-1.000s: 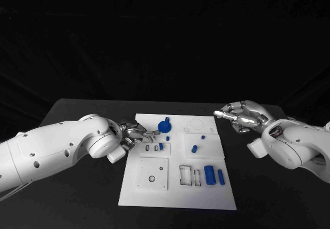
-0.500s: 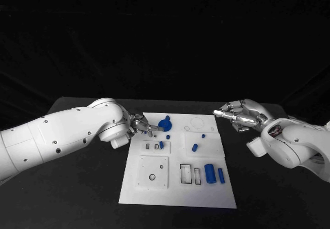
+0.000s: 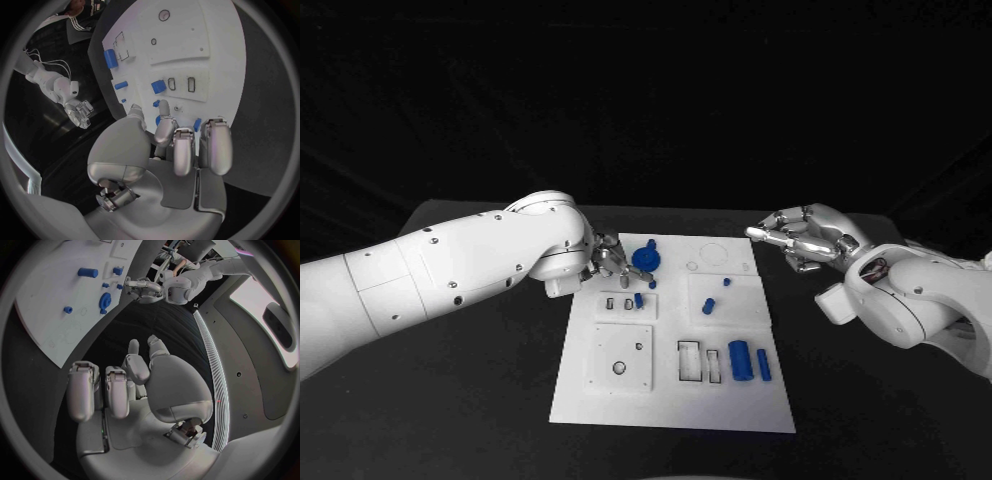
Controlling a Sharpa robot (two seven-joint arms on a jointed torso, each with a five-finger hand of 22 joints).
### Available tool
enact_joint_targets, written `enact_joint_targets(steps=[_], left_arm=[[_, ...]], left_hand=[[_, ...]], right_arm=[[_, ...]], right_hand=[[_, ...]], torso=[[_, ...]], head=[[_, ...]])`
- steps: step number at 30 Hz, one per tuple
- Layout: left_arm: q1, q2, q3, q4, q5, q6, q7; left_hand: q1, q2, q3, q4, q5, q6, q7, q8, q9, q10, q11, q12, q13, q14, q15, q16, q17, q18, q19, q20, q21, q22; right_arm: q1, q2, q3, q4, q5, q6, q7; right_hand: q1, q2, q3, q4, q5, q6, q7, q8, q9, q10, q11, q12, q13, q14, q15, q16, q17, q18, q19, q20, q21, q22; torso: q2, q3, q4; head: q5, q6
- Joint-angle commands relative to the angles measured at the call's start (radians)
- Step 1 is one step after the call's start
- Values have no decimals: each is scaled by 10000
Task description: Assemble the parts on the task board
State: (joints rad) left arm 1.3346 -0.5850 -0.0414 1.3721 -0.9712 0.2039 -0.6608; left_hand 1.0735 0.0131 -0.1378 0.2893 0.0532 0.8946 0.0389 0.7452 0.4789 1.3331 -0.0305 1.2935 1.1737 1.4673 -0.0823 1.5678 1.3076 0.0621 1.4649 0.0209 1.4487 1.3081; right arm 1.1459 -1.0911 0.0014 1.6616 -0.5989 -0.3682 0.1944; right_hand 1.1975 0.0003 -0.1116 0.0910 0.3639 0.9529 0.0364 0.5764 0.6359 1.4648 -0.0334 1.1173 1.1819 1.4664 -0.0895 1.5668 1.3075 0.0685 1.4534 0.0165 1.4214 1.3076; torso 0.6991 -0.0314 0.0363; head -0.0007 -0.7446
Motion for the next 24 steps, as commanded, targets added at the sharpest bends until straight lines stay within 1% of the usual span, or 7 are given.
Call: enact_joint_targets(steps=[1, 4, 6, 11, 15, 21, 24], left_arm=[[28, 187, -21, -151, -457, 1195, -168], [38, 352, -40, -275, -498, 1451, -189], [41, 442, -48, -348, -516, 1538, -199], [44, 621, -59, -528, -557, 1664, -215], [43, 735, -62, -609, -602, 1741, -224], [42, 846, -67, -723, -621, 1811, -237], [41, 887, -72, -777, -631, 1858, -245]], left_hand=[[97, 16, 42, -4, 39, -64, 5, 36, 14, 73, 8, 28, 13, 1035, -84, 30, 2632, -203, 468, -48, 63, 540], [106, 39, 47, 2, 38, -68, 6, 33, 24, 74, 9, 30, 18, 1035, -83, 30, 2632, -202, 466, -47, 60, 536], [128, 72, 56, 3, 37, -75, 7, 29, 39, 73, 11, 32, 24, 1035, -82, 30, 2632, -203, 466, -46, 62, 542], [160, 109, 67, -1, 37, -80, 9, 25, 57, 76, 12, 38, 36, 1035, -81, 30, 2632, -203, 466, -45, 62, 544], [176, 134, 74, -1, 36, -82, 9, 24, 69, 77, 12, 41, 43, 1035, -80, 30, 2632, -203, 465, -44, 61, 544], [272, 246, 113, -11, 40, -94, 10, 17, 125, 72, 15, 41, 50, 1035, -77, 30, 2632, -202, 463, -42, 59, 547], [339, 306, 148, -18, 47, -102, 12, 10, 157, 70, 15, 40, 54, 1035, -75, 30, 2632, -203, 463, -41, 60, 554]], right_arm=[[-23, 46, 1, -34, -110, -34, 38], [-44, 74, 1, -62, -109, -48, 41], [-56, 87, 1, -75, -109, -46, 43], [-75, 114, 1, -99, -88, -46, 58], [-81, 139, 1, -113, -64, -41, 77], [-85, 157, 1, -119, -53, -28, 85], [-86, 159, 1, -122, -52, -27, 86]], right_hand=[[88, 32, -68, -14, 84, -70, 16, -94, 9, 1060, 37, 4535, 3889, 1044, 41, 40, 2633, -116, -15, 51, 3, 179], [92, 26, -86, -12, 107, -93, 32, -137, 7, 1060, 49, 4535, 3889, 1044, 50, 40, 2633, -111, -31, 58, -7, 162], [92, 26, -86, -12, 107, -93, 32, -137, 7, 1060, 49, 4535, 3889, 1044, 50, 40, 2633, -111, -31, 58, -7, 162], [78, 34, -113, 8, 122, -115, 56, -196, 7, 1060, 69, 4535, 3889, 1044, 65, 40, 2633, -110, -42, 71, -4, 165], [58, 44, -140, 33, 115, -140, 79, -256, 4, 1060, 88, 4535, 3889, 1044, 80, 40, 2633, -112, -44, 84, 5, 179], [60, 49, -144, 36, 112, -145, 82, -272, 3, 1060, 92, 4535, 3889, 1044, 84, 40, 2633, -111, -49, 88, 3, 175], [65, 55, -148, 38, 109, -151, 88, -293, 1, 1060, 97, 4535, 3889, 1044, 89, 40, 2633, -110, -53, 93, 2, 172]], torso=[[-19, 3, -2], [-32, -15, 2], [-36, -18, 0], [-25, -6, -4], [-20, -17, -4], [-22, -6, -7], [-20, -9, -1]], head=[[28, -23], [21, -25], [13, -25], [0, -48], [-2, -52], [42, -78], [45, -92]])
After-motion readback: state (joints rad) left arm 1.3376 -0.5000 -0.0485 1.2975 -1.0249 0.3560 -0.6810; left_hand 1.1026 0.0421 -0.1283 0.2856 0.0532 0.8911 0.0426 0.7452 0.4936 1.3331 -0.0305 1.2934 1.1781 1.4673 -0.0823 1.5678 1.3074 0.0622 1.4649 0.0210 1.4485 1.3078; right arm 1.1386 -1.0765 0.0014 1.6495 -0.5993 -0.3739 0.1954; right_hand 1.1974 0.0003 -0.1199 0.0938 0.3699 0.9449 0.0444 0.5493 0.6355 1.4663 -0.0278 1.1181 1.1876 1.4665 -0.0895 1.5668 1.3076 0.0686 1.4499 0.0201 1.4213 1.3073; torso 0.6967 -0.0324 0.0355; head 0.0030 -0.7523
